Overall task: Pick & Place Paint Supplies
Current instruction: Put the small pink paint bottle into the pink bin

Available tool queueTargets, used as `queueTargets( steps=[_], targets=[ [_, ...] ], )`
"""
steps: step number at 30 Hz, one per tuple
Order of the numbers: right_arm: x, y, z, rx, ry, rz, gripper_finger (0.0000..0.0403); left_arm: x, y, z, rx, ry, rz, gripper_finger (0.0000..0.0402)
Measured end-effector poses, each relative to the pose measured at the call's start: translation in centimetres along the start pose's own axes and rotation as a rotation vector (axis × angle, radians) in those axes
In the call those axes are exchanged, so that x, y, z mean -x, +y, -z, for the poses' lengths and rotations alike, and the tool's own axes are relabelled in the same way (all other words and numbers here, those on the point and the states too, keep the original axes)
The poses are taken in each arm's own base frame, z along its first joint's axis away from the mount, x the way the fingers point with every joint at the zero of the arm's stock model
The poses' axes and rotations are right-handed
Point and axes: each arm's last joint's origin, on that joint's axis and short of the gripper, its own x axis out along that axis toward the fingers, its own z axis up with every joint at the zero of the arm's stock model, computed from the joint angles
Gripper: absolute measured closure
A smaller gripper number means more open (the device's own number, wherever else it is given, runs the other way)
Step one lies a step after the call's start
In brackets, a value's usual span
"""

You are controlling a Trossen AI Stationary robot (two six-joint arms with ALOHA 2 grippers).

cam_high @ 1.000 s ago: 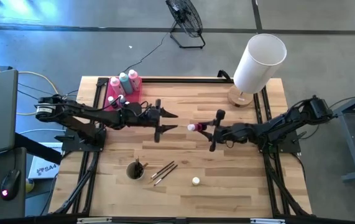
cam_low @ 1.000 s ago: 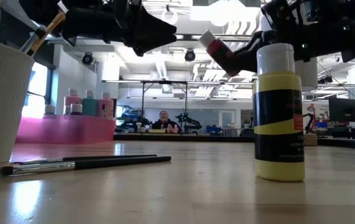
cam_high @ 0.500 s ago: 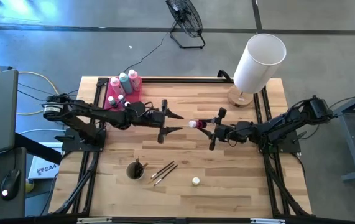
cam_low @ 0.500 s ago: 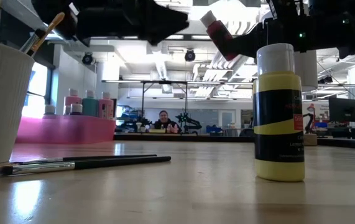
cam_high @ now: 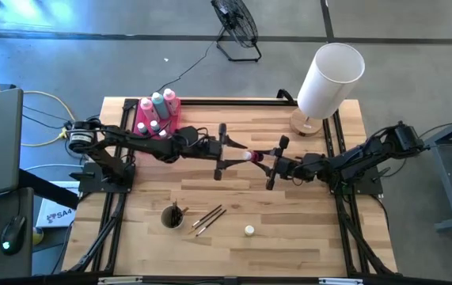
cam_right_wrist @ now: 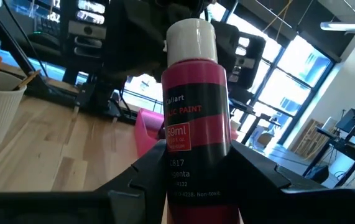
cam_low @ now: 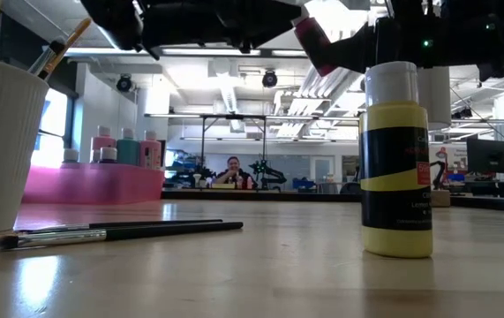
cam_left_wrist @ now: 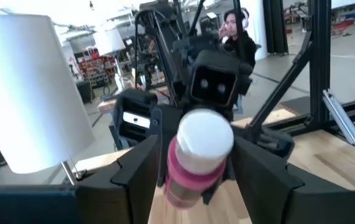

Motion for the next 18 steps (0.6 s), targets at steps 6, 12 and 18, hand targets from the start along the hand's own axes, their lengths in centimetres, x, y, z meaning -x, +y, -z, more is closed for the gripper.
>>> queueTargets(
  steps=[6, 12, 18],
  targets=[
    [0.00, -0.02, -0.05, -0.002, -0.005, 0.001, 0.0260, -0.17, 0.10, -0.30, 0.004, -0.006, 0.000, 0.0209],
    [0.00, -0.02, -0.05, -0.002, -0.005, 0.001, 0.0260, -0.17, 0.09, -0.29, 0.010, -0.006, 0.003, 0.0209],
    [0.00, -0.02, -0.05, -0.002, -0.005, 0.001, 0.0260, -0.32, -0.10, 0.05, 0.016, -0.010, 0.044, 0.0209]
  ],
)
